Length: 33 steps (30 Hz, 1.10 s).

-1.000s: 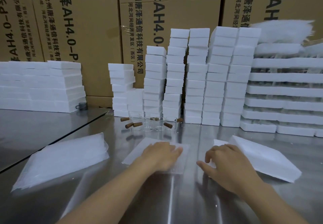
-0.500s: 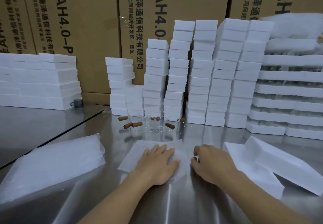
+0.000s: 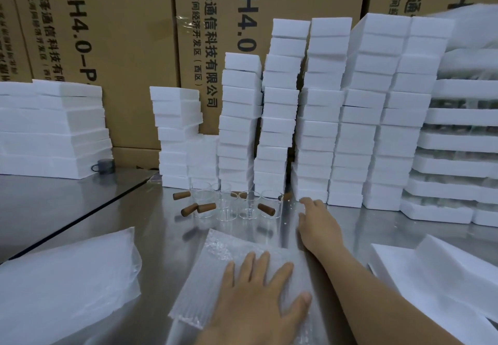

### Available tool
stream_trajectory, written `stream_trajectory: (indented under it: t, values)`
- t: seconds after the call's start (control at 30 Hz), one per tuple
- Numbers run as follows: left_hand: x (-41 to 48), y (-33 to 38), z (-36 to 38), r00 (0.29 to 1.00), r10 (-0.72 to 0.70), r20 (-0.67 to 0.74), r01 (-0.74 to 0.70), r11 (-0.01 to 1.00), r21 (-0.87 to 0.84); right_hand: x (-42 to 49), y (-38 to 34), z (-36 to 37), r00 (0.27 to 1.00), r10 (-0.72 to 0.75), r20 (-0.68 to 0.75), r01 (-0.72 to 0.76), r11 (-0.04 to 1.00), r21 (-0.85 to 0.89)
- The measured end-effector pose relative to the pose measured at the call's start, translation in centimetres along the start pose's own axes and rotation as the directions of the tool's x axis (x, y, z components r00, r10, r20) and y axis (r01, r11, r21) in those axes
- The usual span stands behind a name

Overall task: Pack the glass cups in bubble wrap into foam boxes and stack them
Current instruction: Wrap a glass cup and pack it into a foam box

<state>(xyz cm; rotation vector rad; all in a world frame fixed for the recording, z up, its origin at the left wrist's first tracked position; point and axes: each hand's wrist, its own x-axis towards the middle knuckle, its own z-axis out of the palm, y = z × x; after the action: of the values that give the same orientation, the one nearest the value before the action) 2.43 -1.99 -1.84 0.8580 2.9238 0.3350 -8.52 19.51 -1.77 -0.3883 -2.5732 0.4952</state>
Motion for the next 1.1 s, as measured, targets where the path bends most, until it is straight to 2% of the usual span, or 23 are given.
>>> stream_trajectory:
  t: [0.13, 0.23, 0.33, 0.53, 0.63, 0.8, 1.1]
  values:
    - [0.4, 0.3, -0.1, 1.0, -0.014, 0.017, 0.014, 1.0, 0.016, 2.0, 0.2, 0.8, 0.989, -0.148, -0.002, 0.148, 0.989, -0.031]
    - [0.6, 0.5, -0.1, 0.999, -0.026, 0.027, 0.026, 1.0, 0.018, 3.3, 0.2, 1.2, 0.982, -0.184, 0.051, 0.187, 0.98, -0.07]
    - [0.9, 0.6, 0.2, 0.999, -0.04, 0.004, 0.04, 0.999, 0.036, 4.0, 0.3, 1.6, 0.984, -0.165, 0.065, 0.168, 0.985, -0.037]
    - [1.0, 0.6, 0.2, 0.999, -0.042, 0.0, 0.042, 0.998, 0.036, 3.7, 0.7, 1.7, 0.989, -0.142, -0.051, 0.142, 0.99, -0.002]
    - [0.9, 0.6, 0.1, 0.999, -0.036, 0.011, 0.036, 0.999, 0.035, 3.3, 0.7, 1.5, 0.992, -0.113, -0.054, 0.112, 0.993, -0.027]
    - [0.8, 0.2, 0.1, 0.998, -0.039, 0.041, 0.037, 0.999, 0.037, 1.9, 0.4, 0.8, 0.996, -0.064, -0.058, 0.066, 0.997, 0.027]
    - [0.5, 0.0, -0.2, 0.998, -0.03, 0.062, 0.029, 0.999, 0.025, -4.9, -0.2, -2.1, 0.999, -0.028, -0.026, 0.026, 0.996, -0.084]
